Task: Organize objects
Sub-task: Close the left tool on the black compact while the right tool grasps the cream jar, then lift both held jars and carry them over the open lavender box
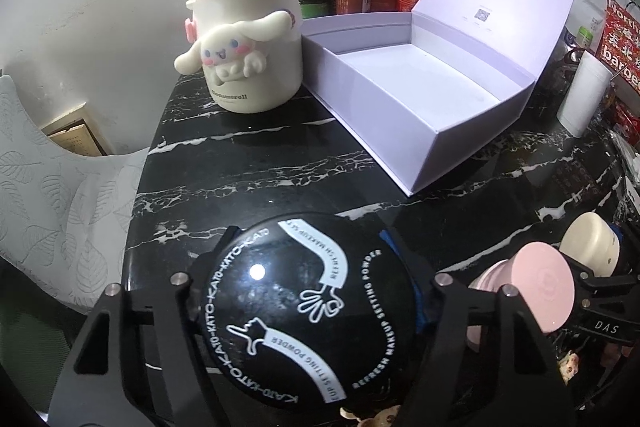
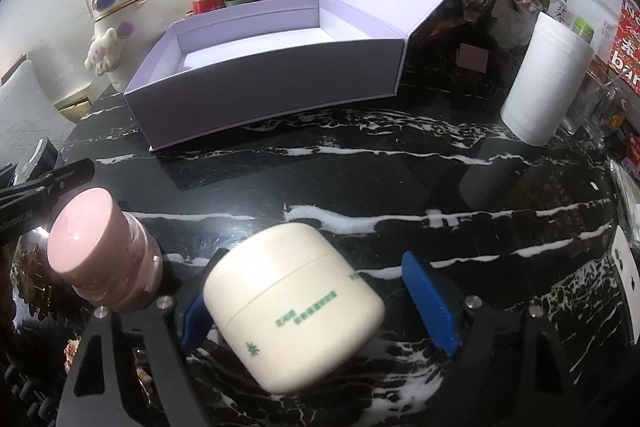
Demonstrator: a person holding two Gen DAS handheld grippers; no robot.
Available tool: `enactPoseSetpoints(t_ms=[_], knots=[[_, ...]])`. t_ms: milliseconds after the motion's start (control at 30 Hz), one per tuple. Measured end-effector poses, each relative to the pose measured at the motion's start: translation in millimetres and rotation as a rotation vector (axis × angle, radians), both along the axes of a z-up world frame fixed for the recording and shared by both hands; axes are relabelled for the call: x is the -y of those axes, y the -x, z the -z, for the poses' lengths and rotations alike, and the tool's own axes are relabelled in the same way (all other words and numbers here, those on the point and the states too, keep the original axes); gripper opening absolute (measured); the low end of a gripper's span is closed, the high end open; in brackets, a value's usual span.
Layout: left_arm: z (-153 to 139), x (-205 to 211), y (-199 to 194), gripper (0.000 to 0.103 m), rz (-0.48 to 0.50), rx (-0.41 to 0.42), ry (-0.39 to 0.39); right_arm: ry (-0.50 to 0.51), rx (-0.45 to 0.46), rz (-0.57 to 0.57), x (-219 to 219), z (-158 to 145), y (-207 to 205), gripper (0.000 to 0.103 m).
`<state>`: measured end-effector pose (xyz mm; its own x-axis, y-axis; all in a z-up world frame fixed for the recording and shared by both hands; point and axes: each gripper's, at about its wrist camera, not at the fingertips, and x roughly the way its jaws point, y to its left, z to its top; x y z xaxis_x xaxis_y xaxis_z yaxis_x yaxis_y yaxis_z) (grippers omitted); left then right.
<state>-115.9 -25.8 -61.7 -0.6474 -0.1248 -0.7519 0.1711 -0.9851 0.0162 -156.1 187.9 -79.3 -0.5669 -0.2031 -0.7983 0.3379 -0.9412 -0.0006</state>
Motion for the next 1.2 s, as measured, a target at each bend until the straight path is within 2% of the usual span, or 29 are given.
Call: enactPoseSetpoints(t_ms=[133, 167, 467, 700, 933, 1200], knots=[[-0.3, -1.2, -3.5, 0.066, 0.011, -0.002, -0.005, 0.002, -0.011, -0.008, 1.4, -1.5, -2.9, 0.072], [-0.3, -1.0, -3.5, 0.066, 0.014, -0.003, -0.007, 0.003, -0.013, -0.01, 1.5, -1.9, -3.6, 0.067], [-3.4, -2.6, -9.0, 0.066, 0.042, -0.001, -0.037, 0.021, -0.006, -0.016, -2.2, -3.4, -8.0, 0.067], [-12.0, -8.9, -18.7, 0.066, 0.061, -0.023, -0.001, 0.017, -0.024, -0.027, -3.8, -9.4, -19.2, 0.067], [-29.1, -11.0, -31.3, 0.066, 0.07, -0.067, 0.004, 0.022, -0.053, -0.041, -5.7, -19.8, -34.1, 0.067], [-36.1, -21.1, -44.8, 0.066, 0.096, -0.061, -0.01, 0.014, -0.084, -0.05, -8.7, -31.1, -54.3, 0.067]])
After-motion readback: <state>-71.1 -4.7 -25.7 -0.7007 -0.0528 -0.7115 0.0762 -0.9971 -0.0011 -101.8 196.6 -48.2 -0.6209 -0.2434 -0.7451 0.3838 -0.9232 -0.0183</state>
